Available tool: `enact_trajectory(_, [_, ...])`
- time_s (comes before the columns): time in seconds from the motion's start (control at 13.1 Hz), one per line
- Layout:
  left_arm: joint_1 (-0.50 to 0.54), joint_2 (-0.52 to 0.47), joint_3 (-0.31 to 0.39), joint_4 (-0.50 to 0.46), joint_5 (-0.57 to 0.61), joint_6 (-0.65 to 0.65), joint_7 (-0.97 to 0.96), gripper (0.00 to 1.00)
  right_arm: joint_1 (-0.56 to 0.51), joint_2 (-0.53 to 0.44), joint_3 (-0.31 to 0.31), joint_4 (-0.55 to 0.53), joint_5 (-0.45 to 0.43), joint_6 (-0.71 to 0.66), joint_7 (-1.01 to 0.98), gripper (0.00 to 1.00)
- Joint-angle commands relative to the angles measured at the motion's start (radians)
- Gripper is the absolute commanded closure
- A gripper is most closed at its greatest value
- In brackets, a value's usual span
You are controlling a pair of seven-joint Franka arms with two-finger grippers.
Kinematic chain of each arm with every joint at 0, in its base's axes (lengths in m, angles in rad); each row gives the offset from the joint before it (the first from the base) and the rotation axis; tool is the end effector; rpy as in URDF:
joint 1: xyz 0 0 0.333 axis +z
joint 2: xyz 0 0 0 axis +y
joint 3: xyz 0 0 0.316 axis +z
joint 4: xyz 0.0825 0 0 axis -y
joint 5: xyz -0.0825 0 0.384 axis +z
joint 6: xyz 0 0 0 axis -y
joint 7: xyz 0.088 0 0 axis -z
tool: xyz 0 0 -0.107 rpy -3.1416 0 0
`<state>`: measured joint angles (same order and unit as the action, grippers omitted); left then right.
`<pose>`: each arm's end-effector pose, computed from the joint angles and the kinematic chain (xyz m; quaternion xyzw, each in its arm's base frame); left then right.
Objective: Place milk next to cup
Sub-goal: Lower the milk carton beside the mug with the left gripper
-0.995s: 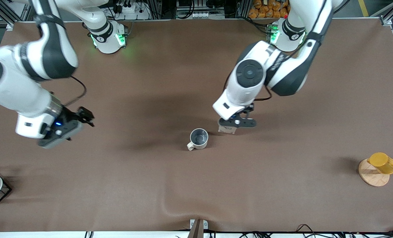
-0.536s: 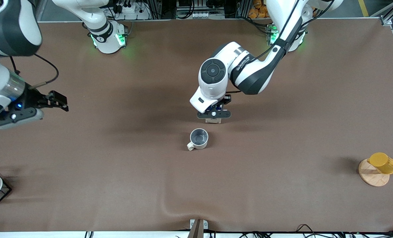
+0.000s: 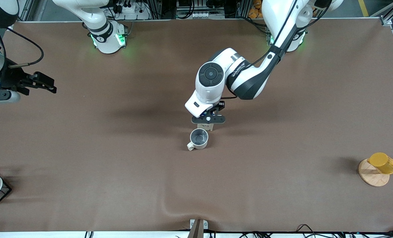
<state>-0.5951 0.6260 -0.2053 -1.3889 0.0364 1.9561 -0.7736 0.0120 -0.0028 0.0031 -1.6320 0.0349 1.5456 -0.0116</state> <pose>0.5203 -0.4914 0.3451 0.9988 -0.0030 -0.0472 0.0144 0.5484 0.0121 0.5953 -0.9989 -0.0130 0.0418 0.0174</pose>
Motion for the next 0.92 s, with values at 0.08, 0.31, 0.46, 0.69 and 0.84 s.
enact_trajectory(0.08, [-0.028,0.026,0.015,0.047,-0.007,-0.003,-0.013,0.54,-0.036,-0.005,0.005,0.047,-0.001,-0.041,0.032,0.00])
enact_trajectory(0.31, [-0.028,0.038,0.017,0.048,-0.007,0.020,-0.013,0.54,-0.073,-0.006,0.003,0.063,-0.001,-0.082,0.032,0.00])
enact_trajectory(0.46, [-0.032,0.049,0.017,0.048,-0.007,0.027,-0.045,0.54,-0.081,-0.005,0.005,0.087,-0.004,-0.078,0.027,0.00])
enact_trajectory(0.69, [-0.029,0.063,0.017,0.047,-0.009,0.044,-0.056,0.51,-0.083,-0.003,0.005,0.106,-0.015,-0.072,0.022,0.00])
enact_trajectory(0.84, [-0.026,0.064,0.017,0.045,-0.007,0.061,-0.055,0.00,-0.083,0.004,0.005,0.122,-0.013,-0.071,0.021,0.00])
